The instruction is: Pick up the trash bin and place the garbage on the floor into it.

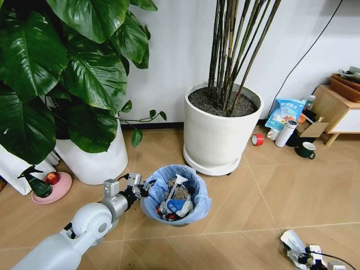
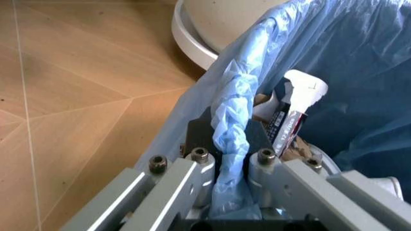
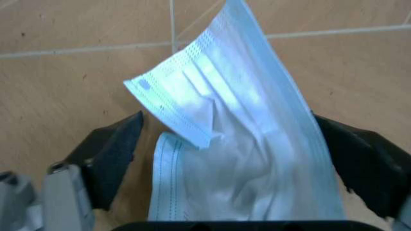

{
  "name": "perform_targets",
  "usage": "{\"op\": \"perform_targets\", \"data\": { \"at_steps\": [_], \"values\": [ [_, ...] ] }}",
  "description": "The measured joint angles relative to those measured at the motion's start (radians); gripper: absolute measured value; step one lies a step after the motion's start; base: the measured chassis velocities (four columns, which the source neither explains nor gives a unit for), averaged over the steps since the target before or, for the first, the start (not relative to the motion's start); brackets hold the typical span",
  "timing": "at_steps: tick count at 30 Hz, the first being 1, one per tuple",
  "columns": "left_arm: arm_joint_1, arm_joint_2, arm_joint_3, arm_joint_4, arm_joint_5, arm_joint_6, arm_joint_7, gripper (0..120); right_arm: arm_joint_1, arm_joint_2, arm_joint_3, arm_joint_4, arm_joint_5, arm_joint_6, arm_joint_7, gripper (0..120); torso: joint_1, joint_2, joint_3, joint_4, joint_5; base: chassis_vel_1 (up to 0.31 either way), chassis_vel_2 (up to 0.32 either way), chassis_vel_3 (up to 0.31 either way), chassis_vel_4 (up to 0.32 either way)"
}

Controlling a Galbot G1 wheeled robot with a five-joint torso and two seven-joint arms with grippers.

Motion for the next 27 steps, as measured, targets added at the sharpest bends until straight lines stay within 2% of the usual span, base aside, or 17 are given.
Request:
{"op": "perform_targets", "data": {
  "at_steps": [7, 8, 13, 14, 16, 17, 20, 21, 24, 27],
  "values": [
    [-0.003, -0.001, 0.000, 0.004, -0.004, 0.000, 0.000, 1, 0.011, 0.007, -0.006, -0.024, -0.004, -0.004, -0.008, 65, 0.000, 0.000, 0.000, 0.0000, -0.0008, 0.000, 0.000, 0.000, 0.000],
    [-0.003, -0.001, 0.000, 0.004, -0.004, 0.000, 0.000, 1, 0.011, 0.007, -0.006, -0.024, -0.004, -0.004, -0.008, 65, 0.000, 0.000, 0.000, 0.0000, -0.0008, 0.000, 0.000, 0.000, 0.000],
    [-0.007, 0.001, 0.000, 0.007, -0.007, 0.000, 0.000, 1, 0.015, 0.015, -0.007, -0.037, -0.014, -0.003, -0.017, 42, 0.000, 0.000, 0.000, -0.0001, -0.0007, 0.000, 0.000, 0.000, 0.000],
    [-0.007, 0.001, 0.000, 0.007, -0.007, 0.000, 0.000, 1, 0.015, 0.015, -0.007, -0.037, -0.014, -0.003, -0.017, 42, 0.000, 0.000, 0.000, -0.0001, -0.0007, 0.000, 0.000, 0.000, 0.000],
    [-0.010, 0.002, 0.000, 0.008, -0.008, 0.000, 0.001, 1, 0.015, 0.015, -0.003, -0.041, -0.016, -0.003, -0.017, 32, 0.000, 0.000, 0.000, 0.0003, -0.0002, 0.000, 0.000, 0.000, 0.000],
    [-0.010, 0.002, 0.000, 0.008, -0.008, 0.000, 0.001, 1, 0.015, 0.015, -0.003, -0.041, -0.016, -0.003, -0.017, 32, 0.000, 0.000, 0.000, 0.0003, -0.0002, 0.000, 0.000, 0.000, 0.000],
    [-0.011, 0.006, 0.000, 0.009, -0.009, 0.000, 0.003, 1, 0.011, 0.014, 0.000, -0.041, -0.016, -0.005, -0.021, 20, 0.000, 0.000, 0.000, 0.0003, 0.0000, 0.000, 0.000, 0.000, 0.000],
    [-0.011, 0.006, 0.000, 0.009, -0.009, 0.000, 0.003, 1, 0.011, 0.014, 0.000, -0.041, -0.016, -0.005, -0.021, 20, 0.000, 0.000, 0.000, 0.0003, 0.0000, 0.000, 0.000, 0.000, 0.000],
    [-0.013, 0.009, -0.001, 0.009, -0.012, 0.000, 0.004, 1, 0.001, 0.012, 0.004, -0.029, -0.013, -0.009, -0.026, 4, 0.000, 0.000, 0.000, -0.0004, -0.0001, 0.000, 0.000, 0.000, 0.000],
    [-0.013, 0.010, -0.001, 0.010, -0.013, -0.001, 0.005, 1, -0.005, 0.012, 0.007, -0.013, -0.012, -0.010, -0.033, 0, 0.000, 0.000, 0.000, -0.0007, 0.0004, 0.000, 0.000, 0.000, 0.000]
  ]
}}
